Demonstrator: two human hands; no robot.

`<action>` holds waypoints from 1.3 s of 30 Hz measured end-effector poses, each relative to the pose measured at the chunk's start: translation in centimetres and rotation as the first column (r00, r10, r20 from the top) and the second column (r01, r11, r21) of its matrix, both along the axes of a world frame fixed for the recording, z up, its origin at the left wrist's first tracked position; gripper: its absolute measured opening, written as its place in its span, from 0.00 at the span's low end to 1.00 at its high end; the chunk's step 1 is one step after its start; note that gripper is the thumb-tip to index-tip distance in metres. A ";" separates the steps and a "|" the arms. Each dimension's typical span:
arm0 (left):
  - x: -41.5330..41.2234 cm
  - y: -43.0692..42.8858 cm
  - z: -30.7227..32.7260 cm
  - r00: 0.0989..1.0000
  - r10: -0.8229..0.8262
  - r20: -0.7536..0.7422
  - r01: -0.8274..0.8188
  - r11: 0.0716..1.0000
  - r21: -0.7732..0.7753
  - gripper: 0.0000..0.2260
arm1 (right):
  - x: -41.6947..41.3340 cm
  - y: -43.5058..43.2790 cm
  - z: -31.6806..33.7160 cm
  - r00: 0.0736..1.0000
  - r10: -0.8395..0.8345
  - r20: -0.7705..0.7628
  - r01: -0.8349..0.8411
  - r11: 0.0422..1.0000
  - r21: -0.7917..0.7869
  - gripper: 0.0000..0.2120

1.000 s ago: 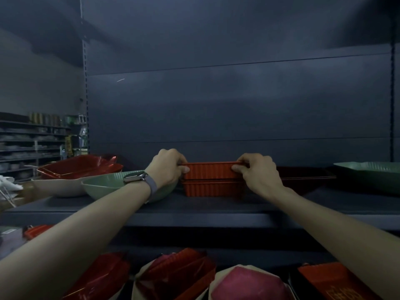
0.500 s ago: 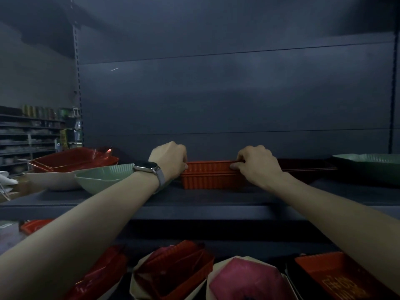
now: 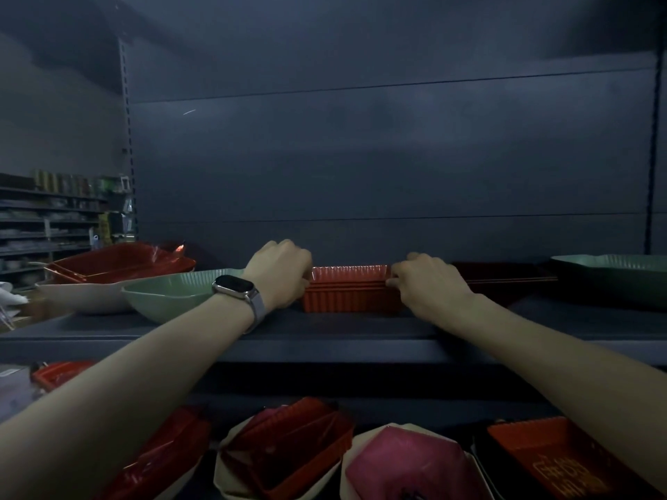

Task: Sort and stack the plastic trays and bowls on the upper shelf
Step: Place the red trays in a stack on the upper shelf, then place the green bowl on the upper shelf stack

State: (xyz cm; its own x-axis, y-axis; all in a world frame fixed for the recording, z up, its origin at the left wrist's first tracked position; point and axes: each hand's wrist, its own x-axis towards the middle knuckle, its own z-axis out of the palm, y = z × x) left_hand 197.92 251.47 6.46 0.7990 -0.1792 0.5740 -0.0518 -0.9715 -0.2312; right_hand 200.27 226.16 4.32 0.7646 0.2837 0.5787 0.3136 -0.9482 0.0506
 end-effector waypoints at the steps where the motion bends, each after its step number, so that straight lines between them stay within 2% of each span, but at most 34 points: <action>1: 0.0 0.0 -0.1 1.000 0.000 -0.005 0.000 1.000 0.014 0.05 | -0.1 0.0 0.0 1.000 -0.003 -0.017 0.003 1.000 -0.003 0.15; 4: -0.1 -0.1 -0.3 1.000 0.008 0.009 -0.008 0.998 0.057 0.04 | -0.4 0.2 -0.2 0.998 -0.012 -0.057 0.012 1.000 0.003 0.12; 9: -0.1 -0.3 -0.3 0.999 0.047 0.016 -0.048 0.997 0.068 0.08 | -0.7 0.5 -0.3 0.996 0.011 -0.085 -0.008 0.999 0.042 0.03; 15: -1.3 -0.6 -0.4 0.998 0.052 0.047 -0.057 0.991 0.121 0.07 | -1.3 0.7 -0.5 0.998 -0.003 -0.069 0.006 0.999 0.046 0.13; 20: -4.6 1.1 0.0 0.996 -0.038 0.079 0.045 0.995 -0.084 0.11 | -2.9 1.2 -0.2 0.997 0.073 0.010 -0.074 0.989 0.130 0.14; 25: -8.0 4.5 0.6 0.982 -0.092 0.163 0.142 0.934 -0.329 0.15 | -4.8 4.2 0.2 0.968 0.251 0.002 -0.242 0.930 0.277 0.12; 29: -10.6 8.7 0.6 0.975 -0.008 0.224 0.104 0.900 -0.423 0.14 | -5.8 7.7 0.3 0.933 0.360 -0.027 -0.333 0.888 0.318 0.13; 34: -13.6 12.8 -0.5 0.961 0.117 0.251 0.035 0.846 -0.532 0.09 | -6.6 11.5 0.4 0.917 0.379 -0.125 -0.345 0.910 0.228 0.21; 36: -14.1 14.3 -1.1 0.959 0.174 0.222 -0.017 0.821 -0.571 0.12 | -6.6 12.7 0.5 0.918 0.364 -0.157 -0.329 0.920 0.211 0.26; 39: -14.3 15.9 -1.9 0.980 0.181 0.087 -0.079 0.745 -0.662 0.20 | -6.4 13.8 0.6 0.912 0.355 -0.204 -0.300 0.919 0.257 0.29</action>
